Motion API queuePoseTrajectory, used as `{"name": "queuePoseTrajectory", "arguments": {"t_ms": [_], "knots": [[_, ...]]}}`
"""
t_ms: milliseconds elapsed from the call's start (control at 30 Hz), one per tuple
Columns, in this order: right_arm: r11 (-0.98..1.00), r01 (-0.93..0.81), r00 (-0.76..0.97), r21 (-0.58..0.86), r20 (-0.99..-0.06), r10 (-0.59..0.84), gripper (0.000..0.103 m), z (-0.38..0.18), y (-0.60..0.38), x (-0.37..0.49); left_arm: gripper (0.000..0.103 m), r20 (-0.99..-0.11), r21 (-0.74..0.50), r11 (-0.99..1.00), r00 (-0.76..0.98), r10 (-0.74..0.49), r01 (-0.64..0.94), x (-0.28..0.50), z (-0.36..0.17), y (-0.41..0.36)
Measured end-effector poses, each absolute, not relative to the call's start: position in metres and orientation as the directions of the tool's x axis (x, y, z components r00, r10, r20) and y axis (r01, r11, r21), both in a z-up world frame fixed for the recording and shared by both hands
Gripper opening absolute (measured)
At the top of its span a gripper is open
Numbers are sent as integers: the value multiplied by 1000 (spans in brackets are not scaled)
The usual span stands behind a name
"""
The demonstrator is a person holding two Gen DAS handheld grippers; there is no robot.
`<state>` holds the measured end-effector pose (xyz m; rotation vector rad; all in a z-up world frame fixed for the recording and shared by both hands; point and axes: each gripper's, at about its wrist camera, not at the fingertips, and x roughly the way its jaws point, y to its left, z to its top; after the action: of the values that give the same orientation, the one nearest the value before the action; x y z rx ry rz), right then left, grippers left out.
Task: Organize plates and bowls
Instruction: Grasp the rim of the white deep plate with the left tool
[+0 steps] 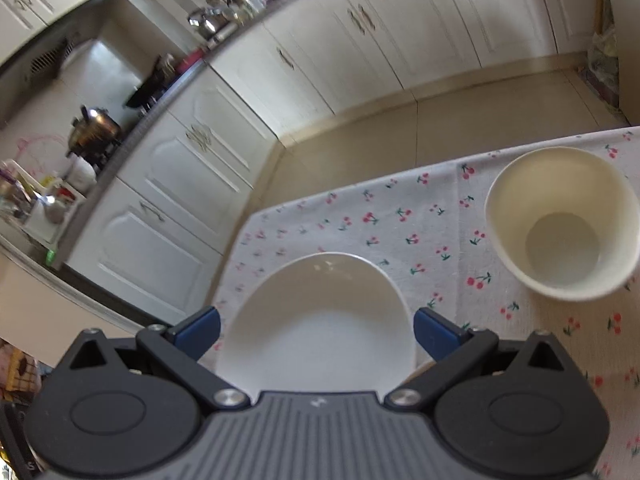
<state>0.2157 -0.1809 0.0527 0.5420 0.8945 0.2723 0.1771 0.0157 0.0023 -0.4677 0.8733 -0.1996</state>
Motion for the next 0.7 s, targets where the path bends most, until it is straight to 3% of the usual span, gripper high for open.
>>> {"name": "queuePoseTrajectory", "arguments": {"t_ms": [200,400,700], "knots": [[832,25,536,554,-710,457,102,37,-182,234,63,-703,-482,876,598,-387,0,196,-10,9],[799,18,505,601,-695,512,103,34,-183,241,52,-692,-510,860,584,-423,18,196,-16,4],[799,25,509,601,-696,507,103,45,-177,232,53,-692,-527,849,598,-404,-35,192,-14,-2]]}}
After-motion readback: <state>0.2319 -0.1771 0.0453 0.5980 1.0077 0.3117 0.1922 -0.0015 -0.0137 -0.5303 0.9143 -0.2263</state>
